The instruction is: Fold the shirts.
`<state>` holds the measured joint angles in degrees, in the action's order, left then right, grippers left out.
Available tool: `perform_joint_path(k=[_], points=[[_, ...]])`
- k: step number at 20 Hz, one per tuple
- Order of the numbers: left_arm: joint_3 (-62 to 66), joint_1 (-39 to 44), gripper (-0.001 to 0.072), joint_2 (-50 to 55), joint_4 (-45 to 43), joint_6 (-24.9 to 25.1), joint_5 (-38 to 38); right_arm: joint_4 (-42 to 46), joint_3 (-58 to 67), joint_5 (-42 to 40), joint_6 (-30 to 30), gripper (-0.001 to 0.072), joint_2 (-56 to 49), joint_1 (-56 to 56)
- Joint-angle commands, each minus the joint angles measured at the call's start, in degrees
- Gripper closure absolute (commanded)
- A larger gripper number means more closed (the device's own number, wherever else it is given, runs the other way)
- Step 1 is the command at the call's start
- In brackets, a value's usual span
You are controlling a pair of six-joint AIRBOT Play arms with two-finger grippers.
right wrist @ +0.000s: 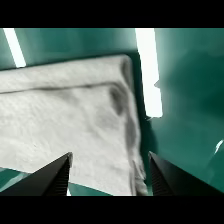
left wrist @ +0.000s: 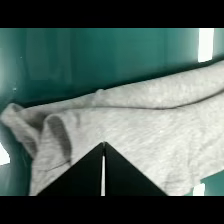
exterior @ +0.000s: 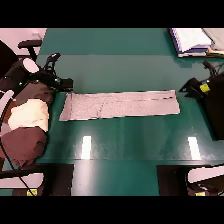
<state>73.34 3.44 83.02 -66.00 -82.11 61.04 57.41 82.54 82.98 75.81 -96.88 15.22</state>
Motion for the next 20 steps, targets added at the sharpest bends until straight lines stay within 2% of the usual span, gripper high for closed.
perform_joint_path(k=[1,6,9,10,14,20], points=[[0.39,2.84,0.0677,0.09,3.15,0.02,-1.66,-4.57,-6.78,-1.22,-2.49,0.0158,-0.63,4.98],[0.39,11.06,0.0687,2.84,5.4,-3.48,-5.99,-10.6,-10.14,-4.76,-5.2,0.0174,-4.61,0.55],[0.46,15.89,0.0687,5.73,9.2,-3.48,-11.04,-11.32,-7.1,-3.04,-6.47,0.0657,-6.97,-4.42],[0.7,17.25,0.0687,7.04,11.32,-3.45,-12.66,-11.32,-6.01,-2.14,-7.41,0.07,-6.78,-5.53],[5.92,21.73,0.0687,13.53,12.9,-3.37,-13.05,-14.03,0.92,3.06,-6.6,0.0701,-1.18,-7.04],[15.3,26.32,0.0687,21.77,12.87,-3.37,-12.13,-15.96,11.56,2.75,-1.92,0.0701,10.27,-14.34]])
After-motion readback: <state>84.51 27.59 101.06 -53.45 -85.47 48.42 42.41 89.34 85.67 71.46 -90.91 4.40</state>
